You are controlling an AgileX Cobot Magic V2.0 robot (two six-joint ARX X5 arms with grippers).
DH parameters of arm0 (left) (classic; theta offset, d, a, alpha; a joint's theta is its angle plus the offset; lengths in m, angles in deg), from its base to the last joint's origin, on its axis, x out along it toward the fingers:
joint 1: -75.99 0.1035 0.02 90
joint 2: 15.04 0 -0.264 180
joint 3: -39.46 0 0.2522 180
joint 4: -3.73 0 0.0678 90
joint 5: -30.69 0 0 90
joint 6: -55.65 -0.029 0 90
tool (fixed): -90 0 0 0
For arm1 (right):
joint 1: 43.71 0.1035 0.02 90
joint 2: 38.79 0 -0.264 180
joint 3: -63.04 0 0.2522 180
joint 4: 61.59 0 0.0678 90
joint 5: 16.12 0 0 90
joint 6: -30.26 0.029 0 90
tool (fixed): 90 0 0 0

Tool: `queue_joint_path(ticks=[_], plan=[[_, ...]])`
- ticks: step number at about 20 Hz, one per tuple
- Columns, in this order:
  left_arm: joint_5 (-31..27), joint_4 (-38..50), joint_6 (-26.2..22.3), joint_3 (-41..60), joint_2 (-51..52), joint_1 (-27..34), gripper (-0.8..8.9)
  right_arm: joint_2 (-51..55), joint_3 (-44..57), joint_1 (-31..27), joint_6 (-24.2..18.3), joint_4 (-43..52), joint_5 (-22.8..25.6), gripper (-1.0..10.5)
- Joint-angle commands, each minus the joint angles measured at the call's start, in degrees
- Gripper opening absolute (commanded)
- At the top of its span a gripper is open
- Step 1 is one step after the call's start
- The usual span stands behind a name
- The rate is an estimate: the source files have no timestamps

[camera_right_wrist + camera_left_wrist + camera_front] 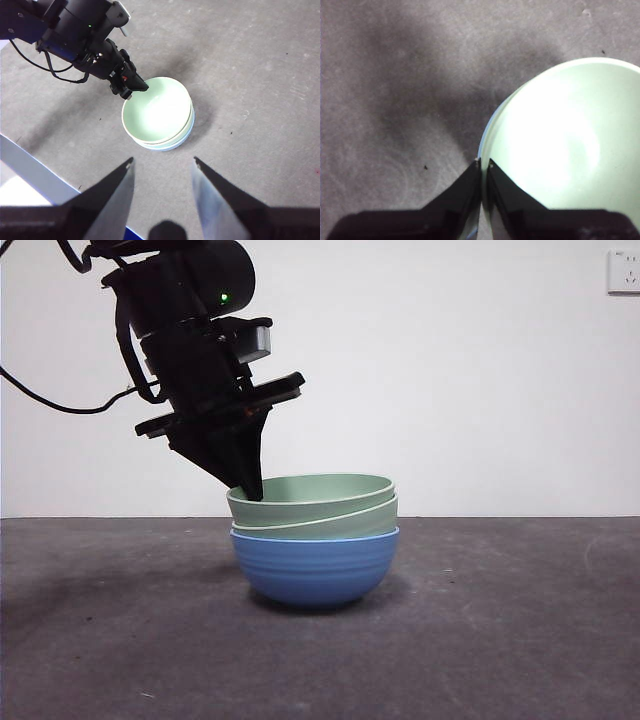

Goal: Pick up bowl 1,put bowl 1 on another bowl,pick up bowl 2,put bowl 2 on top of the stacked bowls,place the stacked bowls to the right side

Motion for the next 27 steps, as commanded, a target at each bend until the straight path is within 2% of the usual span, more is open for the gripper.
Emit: queue_joint_path(ticks=[1,3,4,5,11,12,15,16,27], plan=[[0.3,0.3,0.4,0.1,-0.3,-0.3,0.36,-0.3,0.0,0.0,0.2,0.1,-0.1,1.9],[0.3,0.0,0.4,0.1,-0.2,-0.4,2.23,-0.9,0.0,0.0,0.2,-0.7,-0.1,1.9],[0.3,-0.1,0.4,0.1,-0.2,-0.4,2.93,-1.2,0.0,0.0,0.2,-1.1,-0.1,1.9],[0.3,-0.3,0.4,0.1,-0.2,-0.4,3.22,-1.7,0.0,0.0,0.2,-1.2,-0.2,1.9],[0.2,-3.0,-0.4,-0.1,1.6,-0.4,3.22,-6.3,0.0,0.0,0.2,-0.9,-0.2,2.0],[0.1,-3.6,-0.6,-0.1,2.5,-0.4,3.22,-7.4,0.0,0.0,0.2,-0.7,-0.2,2.3],[0.0,-6.0,-0.7,-0.1,6.6,-0.2,3.22,-11.5,0.0,0.0,0.1,1.4,-0.2,4.2],[0.0,-7.1,-0.7,-0.1,8.5,0.0,3.22,-13.1,0.0,0.0,0.1,2.6,-0.2,4.4],[0.0,-17.1,-0.9,-0.1,35.6,-0.1,3.21,-38.6,0.0,-0.9,1.6,14.5,-0.4,4.4]])
